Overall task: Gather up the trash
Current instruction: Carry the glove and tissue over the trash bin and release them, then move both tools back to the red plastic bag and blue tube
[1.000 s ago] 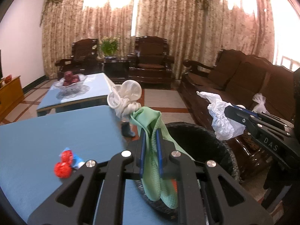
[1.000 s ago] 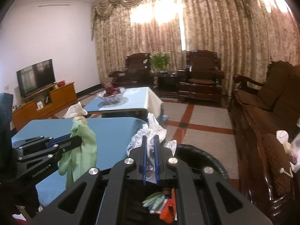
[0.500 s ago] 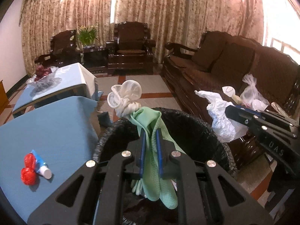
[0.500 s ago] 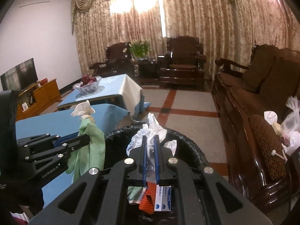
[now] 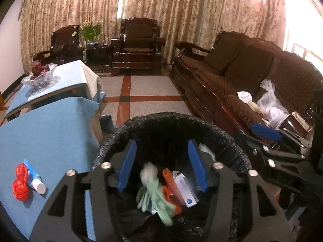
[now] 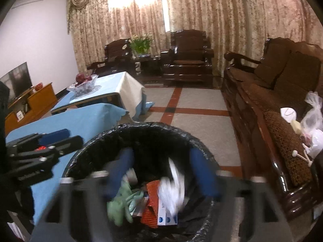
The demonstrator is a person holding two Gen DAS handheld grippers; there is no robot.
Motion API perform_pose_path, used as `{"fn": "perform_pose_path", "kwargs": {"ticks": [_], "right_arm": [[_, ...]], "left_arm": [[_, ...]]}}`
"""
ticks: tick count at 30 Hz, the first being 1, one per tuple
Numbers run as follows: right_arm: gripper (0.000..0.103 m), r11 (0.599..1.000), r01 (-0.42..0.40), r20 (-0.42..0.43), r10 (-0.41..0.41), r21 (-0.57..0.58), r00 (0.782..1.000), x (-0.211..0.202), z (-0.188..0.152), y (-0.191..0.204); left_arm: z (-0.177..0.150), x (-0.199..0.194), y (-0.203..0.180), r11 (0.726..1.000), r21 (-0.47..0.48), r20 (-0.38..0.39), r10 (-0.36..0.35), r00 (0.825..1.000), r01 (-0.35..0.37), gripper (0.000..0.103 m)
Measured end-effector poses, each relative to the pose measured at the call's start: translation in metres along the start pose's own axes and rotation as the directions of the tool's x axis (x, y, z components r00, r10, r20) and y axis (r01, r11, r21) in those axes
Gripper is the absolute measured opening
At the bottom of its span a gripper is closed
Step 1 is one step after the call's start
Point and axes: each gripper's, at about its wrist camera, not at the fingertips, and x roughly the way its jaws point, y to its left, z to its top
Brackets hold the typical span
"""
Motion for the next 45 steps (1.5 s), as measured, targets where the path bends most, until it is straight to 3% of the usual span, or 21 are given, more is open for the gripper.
{"fn": "perform_pose_path", "kwargs": {"ticks": [1,3,8,16,29,38,45], "right_arm": [[0.09,1.0,0.006,0.01,-0.006,0.003,1.0,-0.003,0.0,-0.001],[0.098,1.0,-0.003,0.026,0.003,0.012,1.0,-0.009,0.001,-0.001],[0.097,0.999,-0.038,0.057,0.036,0.038,0.998,-0.025,0.006,0.01],[0.097,0.993,-0.116,0.093,0.116,-0.007,0.989,-0.036,0.015,0.063],[0.097,0.943,-0.3,0.044,0.309,-0.141,0.95,-0.014,0.008,0.186],[0.097,0.922,-0.345,0.037,0.356,-0.177,0.934,0.014,-0.003,0.234],[0.092,0.906,-0.374,-0.021,0.377,-0.197,0.926,0.053,-0.013,0.268]], "left_arm": [[0.0,-0.006,0.004,1.0,-0.004,0.013,0.008,1.0,-0.008,0.071],[0.001,-0.018,0.011,1.0,-0.013,0.033,0.018,0.999,-0.018,0.079],[-0.001,-0.051,0.035,0.996,-0.035,0.077,0.083,0.994,-0.081,0.09],[-0.022,-0.112,0.085,0.968,-0.135,0.105,0.226,0.968,-0.211,0.091],[-0.058,-0.184,0.173,0.874,-0.27,0.087,0.44,0.894,-0.404,0.091],[-0.078,-0.183,0.214,0.84,-0.288,0.033,0.488,0.872,-0.459,0.091],[-0.089,-0.167,0.234,0.822,-0.282,-0.005,0.515,0.857,-0.495,0.091]]}}
